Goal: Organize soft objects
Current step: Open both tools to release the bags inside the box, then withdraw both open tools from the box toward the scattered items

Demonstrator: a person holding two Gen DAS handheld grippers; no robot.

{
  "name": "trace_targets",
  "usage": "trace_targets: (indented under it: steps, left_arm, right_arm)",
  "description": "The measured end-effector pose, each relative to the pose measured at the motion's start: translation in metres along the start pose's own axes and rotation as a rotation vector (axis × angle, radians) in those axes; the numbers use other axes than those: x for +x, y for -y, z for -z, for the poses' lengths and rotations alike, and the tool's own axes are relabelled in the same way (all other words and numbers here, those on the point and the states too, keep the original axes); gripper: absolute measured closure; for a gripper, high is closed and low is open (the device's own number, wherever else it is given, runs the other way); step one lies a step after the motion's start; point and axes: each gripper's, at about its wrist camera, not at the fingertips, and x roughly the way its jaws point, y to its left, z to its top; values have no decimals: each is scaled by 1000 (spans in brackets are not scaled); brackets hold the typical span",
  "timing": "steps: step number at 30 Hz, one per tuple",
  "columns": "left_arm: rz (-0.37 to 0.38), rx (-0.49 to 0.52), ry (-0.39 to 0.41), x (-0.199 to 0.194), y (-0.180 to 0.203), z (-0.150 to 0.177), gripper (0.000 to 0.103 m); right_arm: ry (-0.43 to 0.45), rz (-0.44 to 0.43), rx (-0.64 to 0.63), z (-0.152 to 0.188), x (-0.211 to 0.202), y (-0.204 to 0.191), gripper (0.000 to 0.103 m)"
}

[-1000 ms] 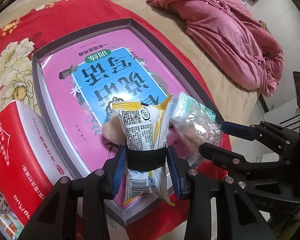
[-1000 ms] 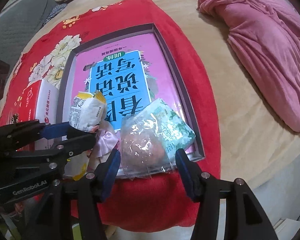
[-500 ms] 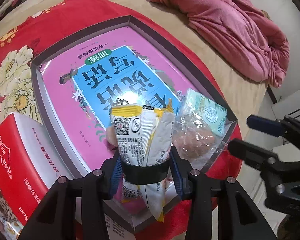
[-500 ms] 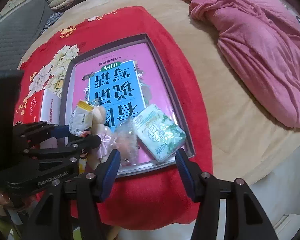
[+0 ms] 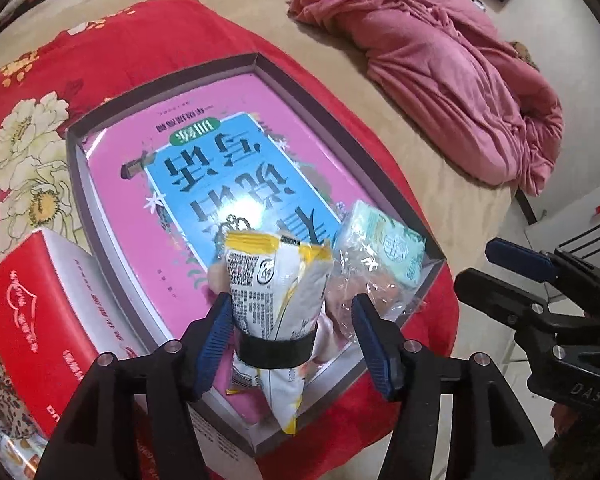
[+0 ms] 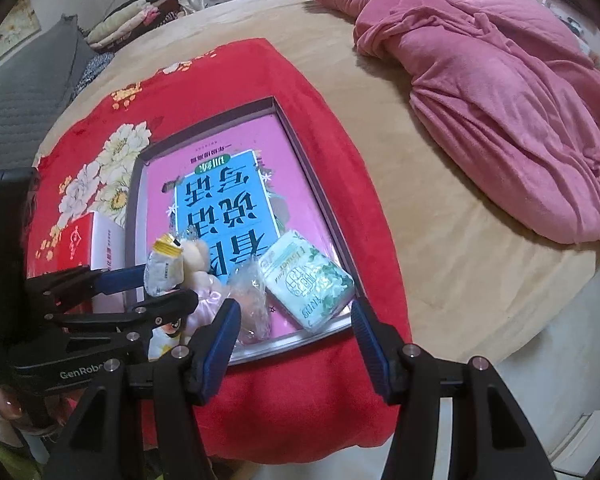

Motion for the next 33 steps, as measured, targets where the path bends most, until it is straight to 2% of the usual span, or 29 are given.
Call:
trace_targets:
  steps: [8, 13, 18, 27, 33]
  left_arm:
    - [7, -6, 23, -12, -2, -1, 38]
    - [-16, 3, 21, -16, -1, 1, 35]
    - [-7, -18, 47, -31, -3, 3, 31]
    - [-5, -18, 96, -64, -1, 12, 30]
    - [-32, -13, 128, -82, -4, 21, 30]
  right_arm:
    - [10, -15, -3, 0, -6, -6, 46]
    - [10, -2, -7, 1, -6, -8, 46]
    - [20, 10, 14, 2, -9, -4, 45]
    - [40, 4, 16, 5, -16, -8, 41]
    - [59, 65, 3, 5, -20, -17, 40]
